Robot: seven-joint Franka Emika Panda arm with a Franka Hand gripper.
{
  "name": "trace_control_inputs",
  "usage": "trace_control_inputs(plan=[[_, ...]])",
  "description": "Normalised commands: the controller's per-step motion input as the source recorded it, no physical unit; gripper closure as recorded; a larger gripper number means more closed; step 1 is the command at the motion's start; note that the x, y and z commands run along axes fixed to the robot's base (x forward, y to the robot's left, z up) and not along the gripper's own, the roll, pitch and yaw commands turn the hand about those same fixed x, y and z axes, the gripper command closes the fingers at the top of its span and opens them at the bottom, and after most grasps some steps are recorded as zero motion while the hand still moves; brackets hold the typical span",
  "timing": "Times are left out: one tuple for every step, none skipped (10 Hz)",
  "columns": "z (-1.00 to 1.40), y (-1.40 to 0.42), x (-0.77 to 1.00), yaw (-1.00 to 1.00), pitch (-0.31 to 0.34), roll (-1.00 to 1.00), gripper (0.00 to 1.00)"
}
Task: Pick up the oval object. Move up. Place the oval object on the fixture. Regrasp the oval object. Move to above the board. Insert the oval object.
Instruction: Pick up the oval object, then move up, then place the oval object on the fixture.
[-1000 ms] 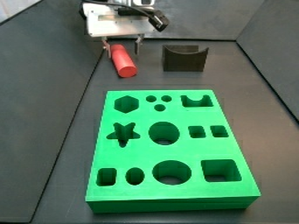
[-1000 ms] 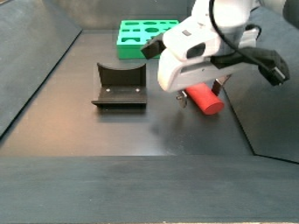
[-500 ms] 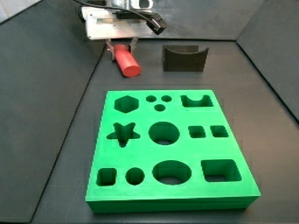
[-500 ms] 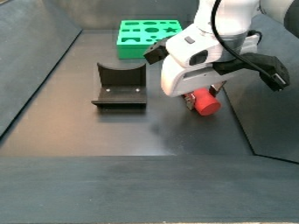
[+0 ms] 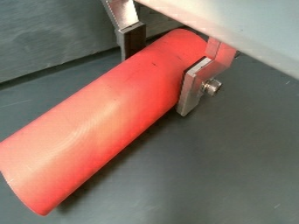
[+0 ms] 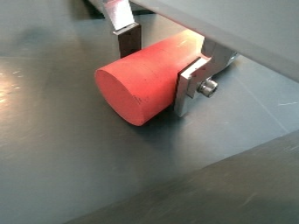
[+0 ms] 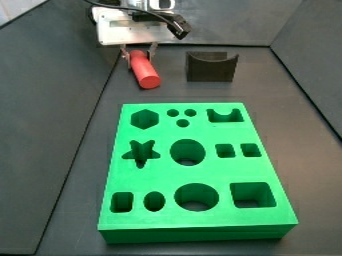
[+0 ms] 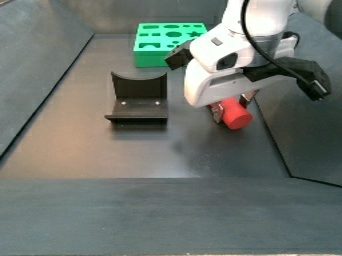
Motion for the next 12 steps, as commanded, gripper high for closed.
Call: trace_control_inputs(plan=[[0.0, 0.0, 0.0, 0.0, 0.0, 0.0, 1.0], [0.0, 0.0, 0.0, 0.0, 0.0, 0.0, 1.0], [0.0, 0.0, 0.0, 0.0, 0.0, 0.0, 1.0], [0.0, 0.0, 0.0, 0.0, 0.0, 0.0, 1.0], [0.83, 0.0, 0.0, 0.0, 0.0, 0.0, 1.0], [0.82, 0.02, -0.07, 0.0, 0.02, 0.0, 1.0], [0.77, 0.01, -0.09, 0.0, 0.03, -0.01, 1.0], [0.63, -0.01, -0.05, 0.01, 0.024, -0.04, 1.0], [0.5, -0.01, -0.03, 0.02, 0.021, -0.06, 1.0], [0.33, -0.01, -0.03, 0.02, 0.015, -0.09, 1.0], [0.24, -0.01, -0.02, 0.02, 0.008, -0.1, 1.0], [1.0, 0.0, 0.0, 0.0, 0.0, 0.0, 1.0]])
